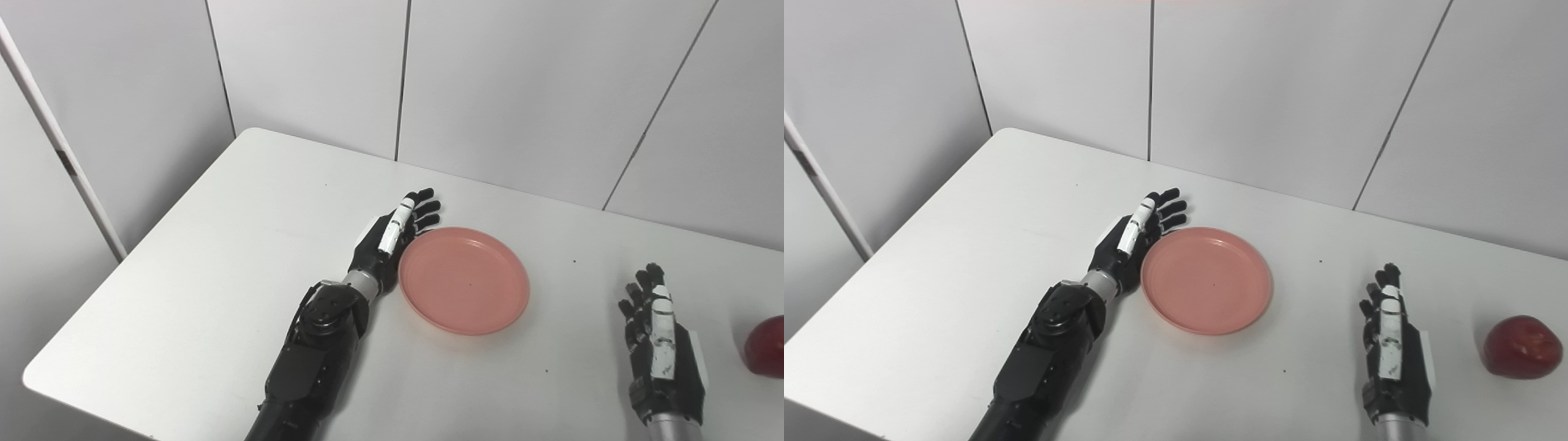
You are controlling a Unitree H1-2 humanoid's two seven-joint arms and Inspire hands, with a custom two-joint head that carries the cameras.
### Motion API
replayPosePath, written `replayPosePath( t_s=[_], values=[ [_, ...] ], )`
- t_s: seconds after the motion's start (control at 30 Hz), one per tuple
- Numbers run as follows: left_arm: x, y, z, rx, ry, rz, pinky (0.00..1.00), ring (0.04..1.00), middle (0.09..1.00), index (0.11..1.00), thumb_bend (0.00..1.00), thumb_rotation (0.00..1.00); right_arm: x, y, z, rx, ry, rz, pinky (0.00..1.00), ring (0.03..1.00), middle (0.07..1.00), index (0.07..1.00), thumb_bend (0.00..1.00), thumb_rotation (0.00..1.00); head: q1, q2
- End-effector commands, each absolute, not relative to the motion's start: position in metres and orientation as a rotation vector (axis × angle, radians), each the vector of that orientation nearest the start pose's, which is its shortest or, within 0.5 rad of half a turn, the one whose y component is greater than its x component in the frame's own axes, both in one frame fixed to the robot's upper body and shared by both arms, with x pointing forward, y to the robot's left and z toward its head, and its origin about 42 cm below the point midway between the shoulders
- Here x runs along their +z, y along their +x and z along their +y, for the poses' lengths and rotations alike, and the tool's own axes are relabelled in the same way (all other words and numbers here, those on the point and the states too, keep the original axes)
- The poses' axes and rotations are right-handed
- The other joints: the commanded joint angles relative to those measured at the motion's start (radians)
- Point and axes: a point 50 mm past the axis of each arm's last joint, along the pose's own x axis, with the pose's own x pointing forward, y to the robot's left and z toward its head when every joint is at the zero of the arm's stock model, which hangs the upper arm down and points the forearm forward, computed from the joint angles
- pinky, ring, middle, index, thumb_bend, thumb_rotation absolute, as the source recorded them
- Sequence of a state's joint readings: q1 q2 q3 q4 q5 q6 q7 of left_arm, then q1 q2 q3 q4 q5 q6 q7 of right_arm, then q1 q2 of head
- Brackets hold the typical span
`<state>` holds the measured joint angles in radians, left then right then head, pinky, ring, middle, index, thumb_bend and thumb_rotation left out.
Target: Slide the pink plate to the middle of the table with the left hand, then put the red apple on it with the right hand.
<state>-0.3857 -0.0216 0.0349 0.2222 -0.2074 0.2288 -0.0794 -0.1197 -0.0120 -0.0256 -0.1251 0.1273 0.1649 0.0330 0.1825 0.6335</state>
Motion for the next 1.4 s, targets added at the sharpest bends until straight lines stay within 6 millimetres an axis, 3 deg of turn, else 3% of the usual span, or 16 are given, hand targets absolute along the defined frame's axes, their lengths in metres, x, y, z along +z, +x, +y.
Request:
replayPosePath(
  t_s=[0.0, 0.8, 1.37],
  values=[
    [0.147, 0.399, 0.159, -0.197, -0.221, 0.105, 0.87, 0.886, 0.887, 0.872, 0.36, 1.00, 0.172, 0.323, -0.203, 0.073, 0.115, -0.136, 1.00, 0.995, 0.997, 0.992, 0.26, 1.00, -0.011, 0.006],
    [0.145, 0.370, 0.136, -0.292, -0.259, 0.114, 0.91, 0.913, 0.913, 0.896, 0.37, 1.00, 0.176, 0.324, -0.185, 0.070, 0.128, -0.110, 1.00, 0.996, 0.997, 0.999, 0.29, 1.00, -0.141, 0.043],
    [0.139, 0.374, 0.153, -0.290, -0.268, 0.105, 0.91, 0.923, 0.928, 0.908, 0.38, 1.00, 0.179, 0.329, -0.173, 0.069, 0.160, -0.104, 1.00, 1.000, 1.000, 1.000, 0.30, 1.00, -0.278, 0.061]
  ],
)
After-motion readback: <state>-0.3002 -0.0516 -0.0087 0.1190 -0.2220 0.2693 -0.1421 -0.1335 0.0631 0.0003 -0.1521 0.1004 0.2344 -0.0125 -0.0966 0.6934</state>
